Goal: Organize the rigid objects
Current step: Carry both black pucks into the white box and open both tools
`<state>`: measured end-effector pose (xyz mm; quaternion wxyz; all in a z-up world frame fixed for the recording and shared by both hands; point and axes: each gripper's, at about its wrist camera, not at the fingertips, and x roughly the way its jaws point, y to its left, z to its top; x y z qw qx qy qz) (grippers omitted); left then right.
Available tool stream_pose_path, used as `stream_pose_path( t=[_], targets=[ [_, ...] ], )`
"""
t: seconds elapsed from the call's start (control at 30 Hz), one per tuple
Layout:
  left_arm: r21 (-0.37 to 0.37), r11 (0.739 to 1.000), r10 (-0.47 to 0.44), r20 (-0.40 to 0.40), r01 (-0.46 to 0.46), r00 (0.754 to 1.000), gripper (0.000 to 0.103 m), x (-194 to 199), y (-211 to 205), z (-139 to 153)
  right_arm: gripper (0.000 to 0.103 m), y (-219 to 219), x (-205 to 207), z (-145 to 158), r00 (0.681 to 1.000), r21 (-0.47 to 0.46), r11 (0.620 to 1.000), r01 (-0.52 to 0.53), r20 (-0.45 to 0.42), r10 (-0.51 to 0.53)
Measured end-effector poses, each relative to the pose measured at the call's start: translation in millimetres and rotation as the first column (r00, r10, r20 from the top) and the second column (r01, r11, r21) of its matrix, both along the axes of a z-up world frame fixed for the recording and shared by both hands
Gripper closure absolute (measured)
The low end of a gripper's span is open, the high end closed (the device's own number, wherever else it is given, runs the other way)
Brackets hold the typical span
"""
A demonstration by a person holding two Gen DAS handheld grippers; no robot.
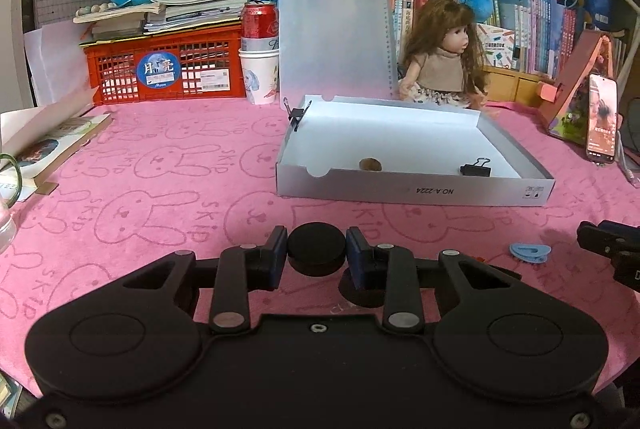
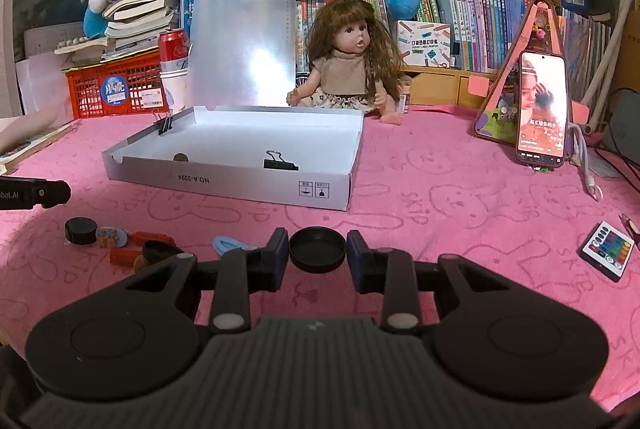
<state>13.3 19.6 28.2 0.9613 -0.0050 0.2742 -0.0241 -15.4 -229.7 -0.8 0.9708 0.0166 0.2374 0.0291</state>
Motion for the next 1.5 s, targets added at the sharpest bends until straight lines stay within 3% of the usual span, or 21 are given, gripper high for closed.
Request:
stream_pose_path(
  t=[1.5],
  targets=[
    [-0.032, 0.997, -0.065, -0.01, 0.064, 0.998, 0.072, 23.4, -18.3, 13.1, 0.067, 6.0, 11.6, 13.2, 0.999, 0.02, 1.0, -0.004, 0.045, 0.003]
  ],
)
